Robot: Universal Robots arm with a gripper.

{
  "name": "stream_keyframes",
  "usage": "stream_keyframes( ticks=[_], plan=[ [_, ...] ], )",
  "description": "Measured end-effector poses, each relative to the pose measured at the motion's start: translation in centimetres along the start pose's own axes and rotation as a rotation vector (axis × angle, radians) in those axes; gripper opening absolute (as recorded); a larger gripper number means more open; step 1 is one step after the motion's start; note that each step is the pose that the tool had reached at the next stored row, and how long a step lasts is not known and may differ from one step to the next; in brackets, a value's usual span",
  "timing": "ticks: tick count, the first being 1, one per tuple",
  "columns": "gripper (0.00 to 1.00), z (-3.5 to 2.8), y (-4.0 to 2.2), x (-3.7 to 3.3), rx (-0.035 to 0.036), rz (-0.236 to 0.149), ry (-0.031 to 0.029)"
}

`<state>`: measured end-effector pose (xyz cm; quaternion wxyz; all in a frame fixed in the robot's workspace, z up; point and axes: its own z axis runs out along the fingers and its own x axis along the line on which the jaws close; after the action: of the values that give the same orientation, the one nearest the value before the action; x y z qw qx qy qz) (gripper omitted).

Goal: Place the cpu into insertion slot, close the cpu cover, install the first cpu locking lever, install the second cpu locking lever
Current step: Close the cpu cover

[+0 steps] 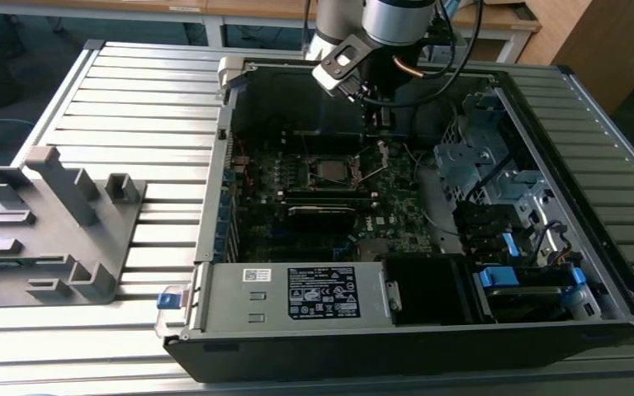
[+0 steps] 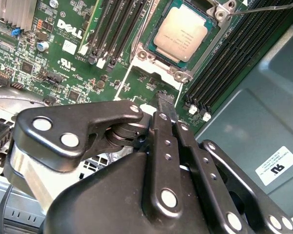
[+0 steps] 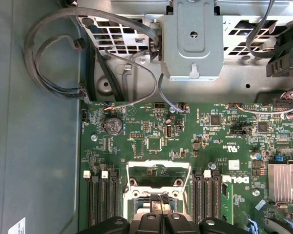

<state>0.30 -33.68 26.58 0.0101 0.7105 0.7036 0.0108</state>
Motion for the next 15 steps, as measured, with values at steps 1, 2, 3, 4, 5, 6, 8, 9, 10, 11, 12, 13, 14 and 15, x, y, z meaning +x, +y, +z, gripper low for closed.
stream_keyframes(
  ticks=[1, 2, 3, 4, 5, 6, 8, 9, 10, 11, 12, 13, 14, 15],
  plan=[
    [0.11, 0.0, 0.0, 0.0, -0.0001, 0.0, 0.0],
    [0.11, 0.0, 0.02, 0.0, 0.0, 0.0, 0.0],
    [0.11, 0.0, 0.06, 0.0, 0.0, 0.0, 0.0],
    [0.11, 0.0, 0.08, 0.0, 0.0, 0.0, 0.0],
    [0.11, 0.0, 0.09, 0.0, 0.0, 0.0, 0.0],
    [0.11, 0.01, 0.09, 0.0, 0.0, 0.0, 0.0],
    [0.11, 0.01, 0.1, 0.0, 0.0, 0.0, 0.0],
    [0.11, 0.01, 0.11, 0.0, 0.0, 0.0, 0.0],
    [0.11, 0.01, 0.14, 0.0, 0.0, 0.0, 0.0],
    [0.11, 0.01, 0.16, 0.0, 0.0, 0.0, -0.0001],
    [0.11, 0.01, 0.16, 0.0, 0.0, 0.0, -0.0001],
    [0.11, 0.01, 0.17, 0.0, 0.0, 0.0, 0.0],
    [0.11, 0.01, 0.18, 0.0, 0.0, 0.0, 0.0],
    [0.11, 0.01, 0.18, 0.0, 0.0, 0.0, 0.0]
  ],
)
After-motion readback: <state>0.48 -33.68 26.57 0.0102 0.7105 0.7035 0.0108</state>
